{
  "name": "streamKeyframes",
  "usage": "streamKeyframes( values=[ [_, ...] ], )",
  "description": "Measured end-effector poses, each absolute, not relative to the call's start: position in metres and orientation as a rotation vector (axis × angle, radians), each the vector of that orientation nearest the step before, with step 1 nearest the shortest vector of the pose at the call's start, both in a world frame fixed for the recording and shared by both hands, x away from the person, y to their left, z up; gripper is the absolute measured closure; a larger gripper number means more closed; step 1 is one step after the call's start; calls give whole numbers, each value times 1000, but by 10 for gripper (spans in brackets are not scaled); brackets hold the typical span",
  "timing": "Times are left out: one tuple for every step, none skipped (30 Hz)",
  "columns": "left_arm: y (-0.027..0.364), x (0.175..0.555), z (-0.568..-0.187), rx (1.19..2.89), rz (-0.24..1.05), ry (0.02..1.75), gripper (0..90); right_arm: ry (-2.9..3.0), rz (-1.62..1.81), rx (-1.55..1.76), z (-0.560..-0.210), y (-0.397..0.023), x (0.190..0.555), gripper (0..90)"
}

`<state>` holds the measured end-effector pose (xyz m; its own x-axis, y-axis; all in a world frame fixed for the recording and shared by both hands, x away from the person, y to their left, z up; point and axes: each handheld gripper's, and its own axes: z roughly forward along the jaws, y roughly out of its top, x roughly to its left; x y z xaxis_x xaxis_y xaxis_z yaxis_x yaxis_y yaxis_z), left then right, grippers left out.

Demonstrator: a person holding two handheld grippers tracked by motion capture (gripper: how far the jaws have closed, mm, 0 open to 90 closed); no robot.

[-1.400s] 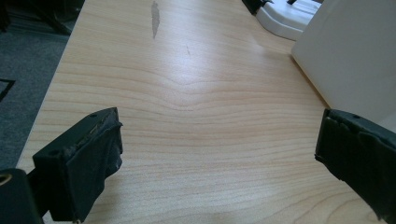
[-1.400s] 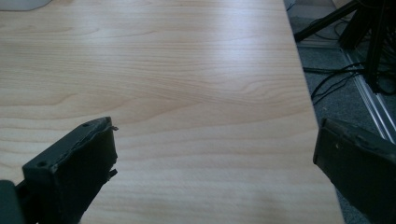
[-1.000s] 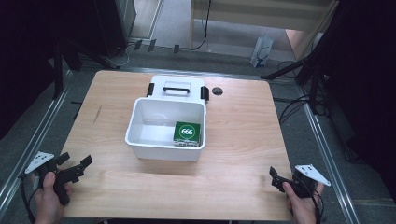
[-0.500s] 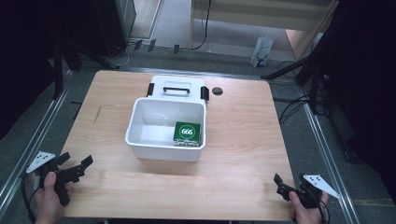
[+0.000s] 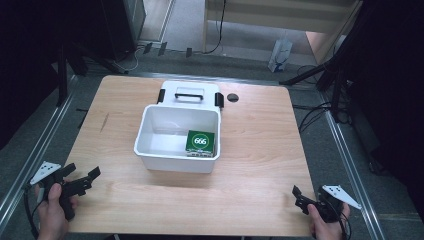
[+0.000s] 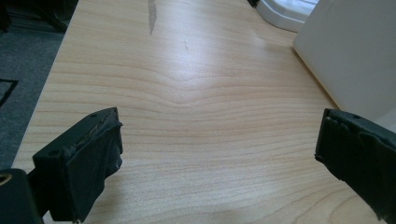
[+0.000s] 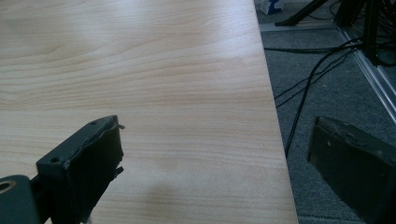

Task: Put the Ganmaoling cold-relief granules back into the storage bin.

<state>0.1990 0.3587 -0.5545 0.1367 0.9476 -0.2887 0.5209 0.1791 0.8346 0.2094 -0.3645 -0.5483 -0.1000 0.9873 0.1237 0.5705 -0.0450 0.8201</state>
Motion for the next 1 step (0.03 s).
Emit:
streamKeyframes(
  values=[
    [359, 199, -555, 1470, 571, 1513, 12, 1709, 1041, 1650, -548, -365, 209, 43]
  ],
)
